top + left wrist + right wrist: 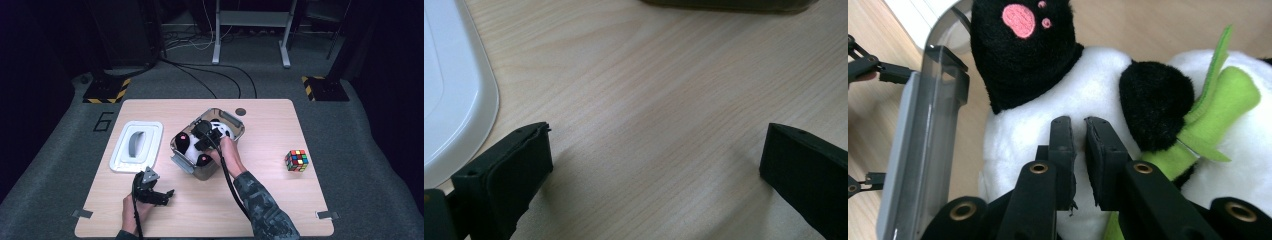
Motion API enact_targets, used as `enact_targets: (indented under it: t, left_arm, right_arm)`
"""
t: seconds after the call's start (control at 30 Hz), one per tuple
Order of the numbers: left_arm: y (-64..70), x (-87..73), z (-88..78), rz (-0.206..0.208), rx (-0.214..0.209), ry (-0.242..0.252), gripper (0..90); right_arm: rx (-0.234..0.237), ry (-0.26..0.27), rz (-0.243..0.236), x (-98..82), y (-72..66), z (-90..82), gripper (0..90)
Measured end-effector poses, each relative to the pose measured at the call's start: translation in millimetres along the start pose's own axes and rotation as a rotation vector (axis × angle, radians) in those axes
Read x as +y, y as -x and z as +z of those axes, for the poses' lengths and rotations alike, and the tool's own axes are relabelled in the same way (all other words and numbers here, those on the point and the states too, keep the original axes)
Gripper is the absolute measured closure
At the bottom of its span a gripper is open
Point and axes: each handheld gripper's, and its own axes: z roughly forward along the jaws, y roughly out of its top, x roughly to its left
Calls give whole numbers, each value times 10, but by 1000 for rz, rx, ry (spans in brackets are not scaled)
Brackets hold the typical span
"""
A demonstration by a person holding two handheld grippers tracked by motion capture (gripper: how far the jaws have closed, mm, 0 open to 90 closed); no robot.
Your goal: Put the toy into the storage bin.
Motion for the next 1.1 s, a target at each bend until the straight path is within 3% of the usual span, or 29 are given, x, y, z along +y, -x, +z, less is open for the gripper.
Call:
enact_targets:
  t: [0.1, 0.2, 0.43, 0.73, 1.1]
  left_arm:
    - [0, 0, 0, 0, 0, 0, 1]
    - [0, 0, 0, 0, 0, 0, 1]
    - [-2, 1, -2, 0, -3, -2, 1]
    - [-1, 1, -1, 0, -2, -1, 1]
    - [-2, 1, -2, 1, -3, -3, 1]
  right_arm:
    - [10, 0, 1, 5, 17, -5, 814]
    - [29, 26, 6, -2, 35, -69, 752]
    - [68, 73, 25, -80, 126, -252, 458]
    - [53, 161, 34, -217, 259, -512, 186]
    - [-3, 244, 83, -504, 480, -818, 97]
